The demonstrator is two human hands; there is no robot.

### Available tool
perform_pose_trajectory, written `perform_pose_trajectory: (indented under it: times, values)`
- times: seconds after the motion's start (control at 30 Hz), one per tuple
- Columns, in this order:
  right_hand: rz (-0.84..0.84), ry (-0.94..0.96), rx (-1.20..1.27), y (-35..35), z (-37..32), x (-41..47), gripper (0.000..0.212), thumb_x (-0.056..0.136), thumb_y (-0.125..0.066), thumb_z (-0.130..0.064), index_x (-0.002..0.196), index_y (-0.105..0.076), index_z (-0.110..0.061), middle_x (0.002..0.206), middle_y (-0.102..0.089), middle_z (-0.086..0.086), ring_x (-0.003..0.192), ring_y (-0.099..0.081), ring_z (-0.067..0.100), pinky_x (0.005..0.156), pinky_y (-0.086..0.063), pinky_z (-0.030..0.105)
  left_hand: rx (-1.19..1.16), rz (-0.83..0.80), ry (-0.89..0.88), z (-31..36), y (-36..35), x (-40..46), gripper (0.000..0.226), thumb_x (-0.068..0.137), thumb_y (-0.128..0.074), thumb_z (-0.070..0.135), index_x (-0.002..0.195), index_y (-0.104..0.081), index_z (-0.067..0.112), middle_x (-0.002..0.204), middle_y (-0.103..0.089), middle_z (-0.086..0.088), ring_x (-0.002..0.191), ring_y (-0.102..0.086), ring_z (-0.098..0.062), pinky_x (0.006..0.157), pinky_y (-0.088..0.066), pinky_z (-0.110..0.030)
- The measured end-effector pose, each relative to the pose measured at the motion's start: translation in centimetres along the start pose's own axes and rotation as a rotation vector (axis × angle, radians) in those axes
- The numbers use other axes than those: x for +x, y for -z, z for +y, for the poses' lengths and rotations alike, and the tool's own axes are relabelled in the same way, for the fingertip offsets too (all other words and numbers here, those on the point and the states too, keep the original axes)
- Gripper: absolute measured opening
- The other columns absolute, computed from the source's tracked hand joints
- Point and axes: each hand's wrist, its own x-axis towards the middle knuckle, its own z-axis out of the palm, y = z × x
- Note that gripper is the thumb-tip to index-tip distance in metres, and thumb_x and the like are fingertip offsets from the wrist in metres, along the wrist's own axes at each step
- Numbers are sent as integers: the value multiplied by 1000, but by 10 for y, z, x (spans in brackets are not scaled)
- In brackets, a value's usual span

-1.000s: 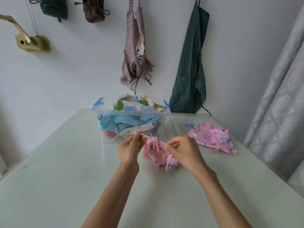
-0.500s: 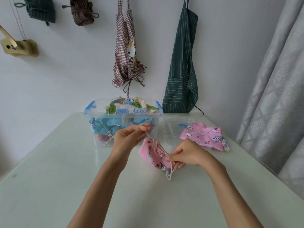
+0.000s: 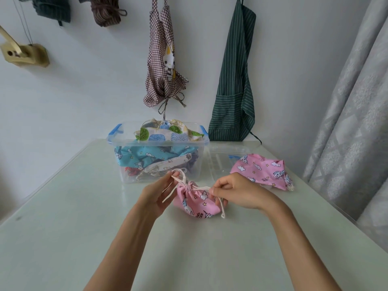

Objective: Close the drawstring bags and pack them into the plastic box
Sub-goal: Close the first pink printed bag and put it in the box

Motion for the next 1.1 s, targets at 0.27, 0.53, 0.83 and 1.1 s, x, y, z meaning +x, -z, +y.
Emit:
perform_pose_trajectory:
  times: [0.27, 0.53, 0.83, 1.1]
  values:
    - [86, 50, 18, -8, -5, 4, 23, 93, -54, -23, 72, -63, -23, 69, -68, -7, 72, -59, 11, 74, -46, 24, -511, 68, 292, -5, 4, 5, 24, 93, -59, 13, 74, -64, -2, 52, -67, -10, 39, -64, -18, 39, -54, -28]
    - [205, 84, 67, -5, -3, 6, 20, 93, -55, -26, 77, -66, -22, 75, -70, -5, 75, -60, 8, 82, -47, 27, 512, -233, -83, -5, -1, 1, 27, 94, -53, 33, 96, -73, 15, 96, -74, 0, 84, -62, -12, 80, -49, -21]
    - [48, -37, -10, 12, 5, -2, 20, 94, -54, -26, 80, -67, -18, 49, -51, -15, 49, -43, 0, 57, -35, 8, 182, -239, -326, 16, -12, -14, 23, 97, -49, 23, 96, -71, 17, 100, -74, 2, 83, -66, -2, 68, -52, -14]
    - [-94, -75, -121, 14, 3, -7, 16, 90, -60, -30, 83, -74, -23, 51, -47, -14, 54, -40, 3, 65, -35, 16, 48, -407, -246, 20, -19, -25, 18, 97, -47, 12, 106, -63, 14, 86, -74, 2, 64, -66, 1, 48, -48, -12]
